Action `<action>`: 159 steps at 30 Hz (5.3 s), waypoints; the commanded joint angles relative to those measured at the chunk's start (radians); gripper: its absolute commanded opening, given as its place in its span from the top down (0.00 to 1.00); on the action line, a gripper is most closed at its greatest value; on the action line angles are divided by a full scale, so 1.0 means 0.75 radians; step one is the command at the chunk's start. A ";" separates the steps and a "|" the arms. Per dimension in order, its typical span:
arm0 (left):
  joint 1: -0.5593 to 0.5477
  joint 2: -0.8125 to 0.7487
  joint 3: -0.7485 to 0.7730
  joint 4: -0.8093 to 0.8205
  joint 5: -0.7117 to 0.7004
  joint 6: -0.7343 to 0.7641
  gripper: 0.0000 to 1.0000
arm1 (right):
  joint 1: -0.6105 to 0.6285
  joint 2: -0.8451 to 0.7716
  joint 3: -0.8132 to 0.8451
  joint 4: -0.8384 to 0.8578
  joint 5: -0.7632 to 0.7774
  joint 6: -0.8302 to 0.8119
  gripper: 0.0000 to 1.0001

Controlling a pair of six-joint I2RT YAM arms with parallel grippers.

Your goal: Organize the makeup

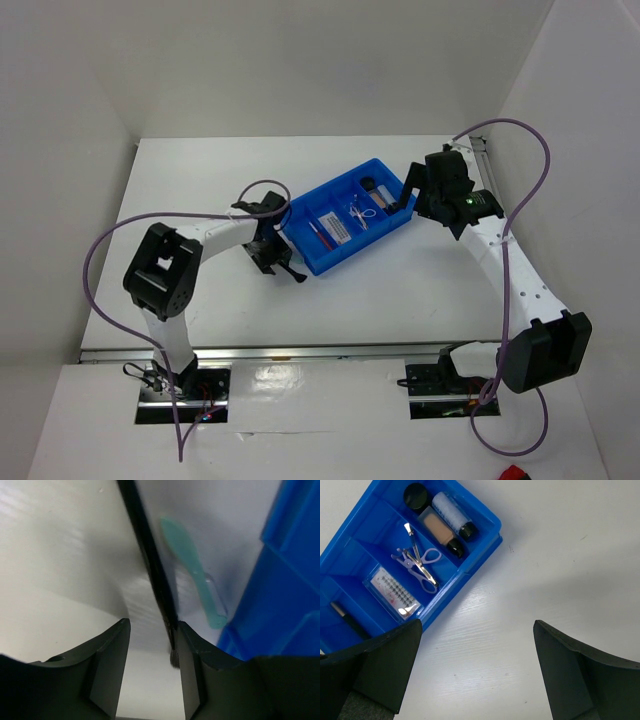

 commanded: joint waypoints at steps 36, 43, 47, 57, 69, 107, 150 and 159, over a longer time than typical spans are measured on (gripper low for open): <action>-0.105 0.148 0.824 -0.262 -0.179 0.048 1.00 | -0.008 -0.005 -0.007 0.025 0.003 -0.012 0.00; -0.118 0.253 0.864 -0.316 -0.167 0.022 0.93 | -0.020 -0.017 -0.007 0.025 0.042 -0.039 0.00; -0.118 0.206 0.804 -0.257 -0.155 0.050 0.62 | -0.020 -0.017 -0.007 0.025 0.030 -0.039 0.00; -0.130 0.118 0.817 -0.203 -0.130 0.140 0.28 | -0.020 -0.017 0.005 0.025 0.030 -0.039 0.00; -0.179 -0.158 0.946 -0.283 -0.427 0.304 0.42 | 0.083 0.013 0.105 0.043 -0.083 -0.094 0.08; 0.430 -0.870 0.627 -0.670 -0.392 0.457 0.33 | 0.876 1.314 0.848 -0.002 0.071 0.143 0.30; 0.480 -0.882 0.641 -0.629 -0.368 0.470 0.33 | 0.866 0.836 0.666 0.462 0.081 -0.368 0.83; 0.480 -0.882 0.598 -0.616 -0.343 0.482 0.33 | 0.520 0.662 0.390 0.726 0.236 -0.667 0.82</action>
